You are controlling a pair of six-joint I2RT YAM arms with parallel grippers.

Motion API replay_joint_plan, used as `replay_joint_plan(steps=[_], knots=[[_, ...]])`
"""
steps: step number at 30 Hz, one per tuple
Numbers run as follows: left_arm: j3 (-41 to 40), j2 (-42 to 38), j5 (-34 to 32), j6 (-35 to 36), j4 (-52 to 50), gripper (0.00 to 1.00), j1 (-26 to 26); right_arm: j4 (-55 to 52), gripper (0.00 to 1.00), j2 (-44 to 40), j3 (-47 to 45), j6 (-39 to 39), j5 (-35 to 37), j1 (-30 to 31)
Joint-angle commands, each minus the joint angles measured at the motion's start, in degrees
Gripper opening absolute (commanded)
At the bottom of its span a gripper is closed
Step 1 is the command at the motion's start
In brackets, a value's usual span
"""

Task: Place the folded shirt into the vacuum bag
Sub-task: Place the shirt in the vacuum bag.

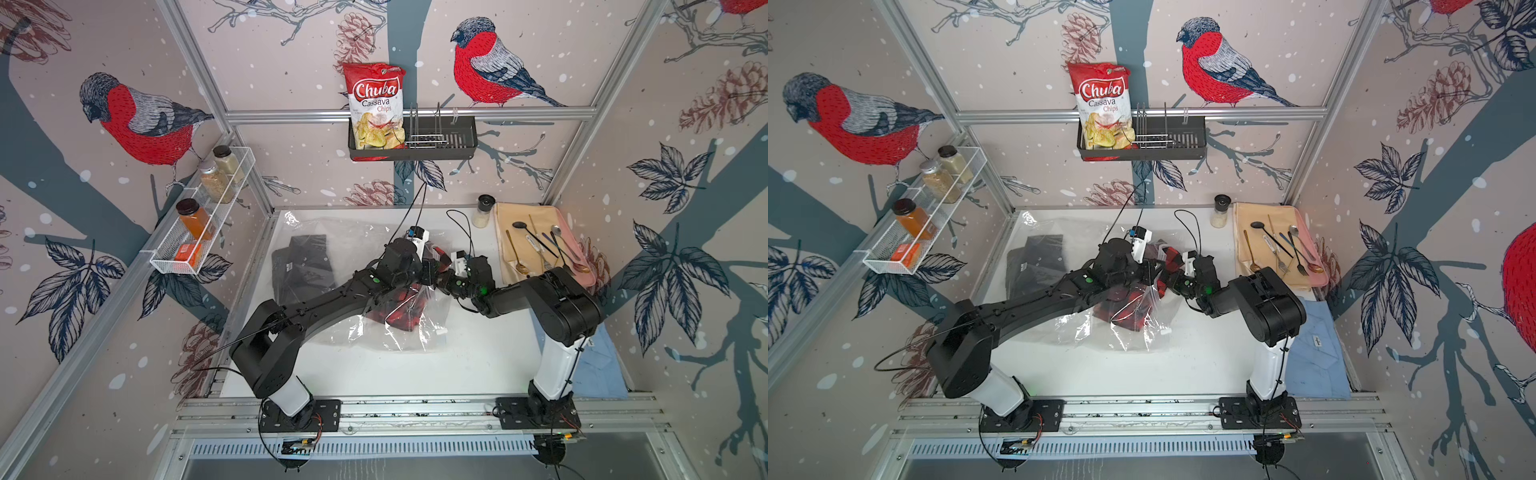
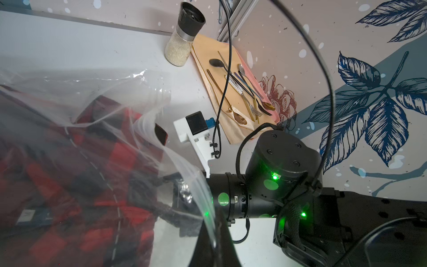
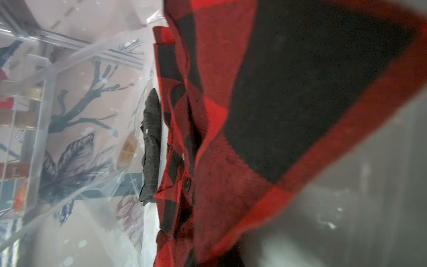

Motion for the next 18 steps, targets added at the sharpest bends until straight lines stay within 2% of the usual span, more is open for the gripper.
replay_joint_plan(steps=[1,3,8,10,15,18], knots=[[-0.2,-1.0,-1.7,0.1,3.9,0.00,0.0,-0.4,0.39,-0.6,-1.0,0.1,4.7,0.4],[-0.1,-0.9,-1.8,0.2,3.6,0.00,0.0,0.4,0.47,-0.8,-1.5,0.1,5.1,0.8],[0.1,-0.9,-1.6,0.3,3.4,0.00,0.0,2.2,0.49,-1.7,-2.5,1.5,7.9,0.7],[0.2,-0.9,-1.0,0.2,3.6,0.00,0.0,2.8,0.43,-0.7,-0.8,1.4,8.0,1.0],[0.7,-0.4,0.6,-0.2,3.6,0.00,0.0,4.3,0.13,3.4,5.7,-1.0,7.1,3.1],[0.9,-0.9,1.2,-0.2,3.7,0.00,0.0,6.5,0.08,4.2,7.6,-2.5,6.3,4.8]])
